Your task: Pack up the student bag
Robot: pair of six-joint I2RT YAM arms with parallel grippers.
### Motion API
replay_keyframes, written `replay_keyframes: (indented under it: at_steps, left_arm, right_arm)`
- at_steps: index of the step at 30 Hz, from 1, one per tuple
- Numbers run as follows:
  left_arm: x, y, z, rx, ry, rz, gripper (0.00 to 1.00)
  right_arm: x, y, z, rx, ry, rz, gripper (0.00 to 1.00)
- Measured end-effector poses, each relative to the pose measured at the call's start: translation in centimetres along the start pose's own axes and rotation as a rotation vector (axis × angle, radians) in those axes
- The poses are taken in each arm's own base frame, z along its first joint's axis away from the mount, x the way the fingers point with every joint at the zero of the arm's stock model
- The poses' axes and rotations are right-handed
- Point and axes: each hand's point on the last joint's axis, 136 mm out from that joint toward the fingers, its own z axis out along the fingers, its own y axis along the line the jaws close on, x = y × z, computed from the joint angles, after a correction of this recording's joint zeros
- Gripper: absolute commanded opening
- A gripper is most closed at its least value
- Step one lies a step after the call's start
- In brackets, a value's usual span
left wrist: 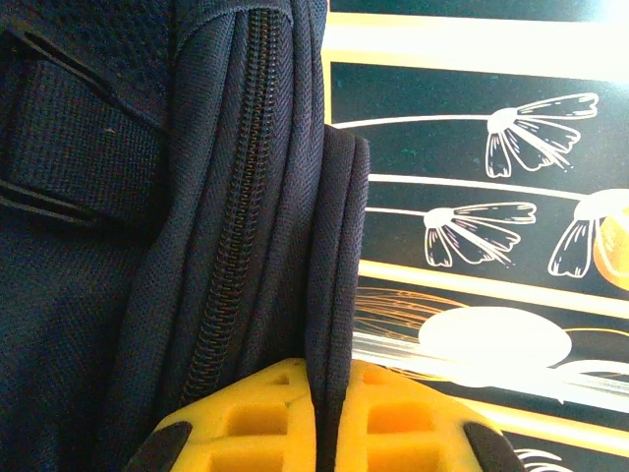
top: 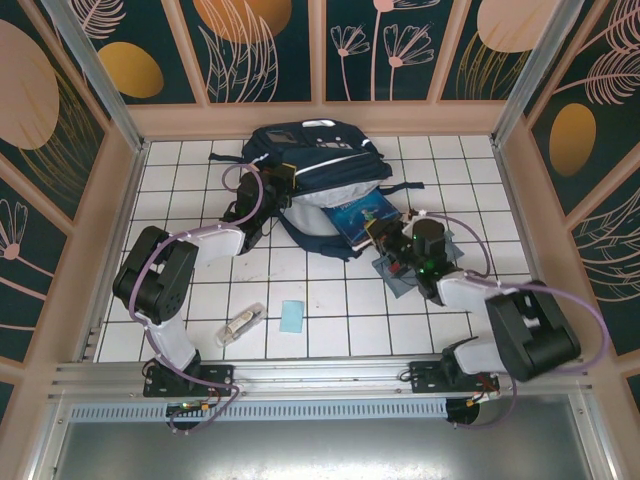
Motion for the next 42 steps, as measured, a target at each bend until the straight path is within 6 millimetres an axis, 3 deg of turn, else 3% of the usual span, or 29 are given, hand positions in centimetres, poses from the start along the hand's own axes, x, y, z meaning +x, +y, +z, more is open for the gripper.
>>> replay_keyframes:
  at_steps: [7, 12, 17, 21, 22, 23, 24, 25, 27, 31, 34, 38, 42]
  left_arm:
    - [0.1, -0.9, -0.9, 0.013, 0.000, -0.006, 0.00]
    - [0.3, -2.7, -1.5, 0.050, 0.005, -0.006, 0.00]
    - [0.4, -2.6, -1.6, 0.040, 0.007, -0.006, 0.00]
    - [0.4, -2.2, -1.7, 0.027, 0.006, -0.006, 0.00]
    - [0.4, -2.0, -1.7, 0.024, 0.005, -0.009, 0.00]
    - [0.3, -1.8, -1.8, 0.020, 0.004, -0.014, 0.00]
    - [0.3, -1.5, -1.8, 0.016, 0.002, -0.017, 0.00]
    - [0.2, -1.2, -1.9, 0.010, -0.001, -0.021, 0.00]
    - [0.1, -0.7, -2.0, 0.000, -0.007, -0.029, 0.00]
    - [-0.3, 0.1, -2.2, -0.014, -0.026, -0.041, 0.00]
    - [-0.3, -0.3, -2.2, 0.006, -0.027, -0.048, 0.00]
    - [-0.4, -0.5, -2.0, 0.021, -0.027, -0.058, 0.00]
    - [-0.7, 0.9, -1.5, -0.003, -0.032, -0.059, 0.00]
  right_arm:
    - [-1.4, 2.3, 5.5, -0.173, -0.014, -0.047, 0.00]
    - [-1.8, 1.6, 10.8, -0.235, -0.011, -0.020, 0.00]
    - [-1.4, -0.2, 15.6, -0.231, -0.020, 0.028, 0.00]
    - [-2.1, 0.7, 18.4, -0.233, -0.033, 0.042, 0.00]
    - [-2.4, 1.1, 19.2, -0.235, -0.037, 0.047, 0.02]
    - [-2.7, 1.3, 19.7, -0.228, -0.039, 0.058, 0.11]
    - [-2.9, 1.4, 20.1, -0.217, -0.041, 0.072, 0.27]
    - [-3.1, 1.5, 20.5, -0.203, -0.044, 0.087, 0.45]
    - [-3.2, 1.3, 20.8, -0.183, -0.043, 0.118, 0.66]
    - [-3.2, 0.5, 20.8, -0.145, -0.038, 0.191, 0.88]
    - [-3.0, 0.8, 19.5, -0.118, -0.039, 0.247, 0.99]
    - [-2.4, 0.6, 17.2, -0.031, -0.040, 0.296, 0.99]
    - [-1.7, -0.1, 14.8, 0.090, -0.035, 0.320, 0.99]
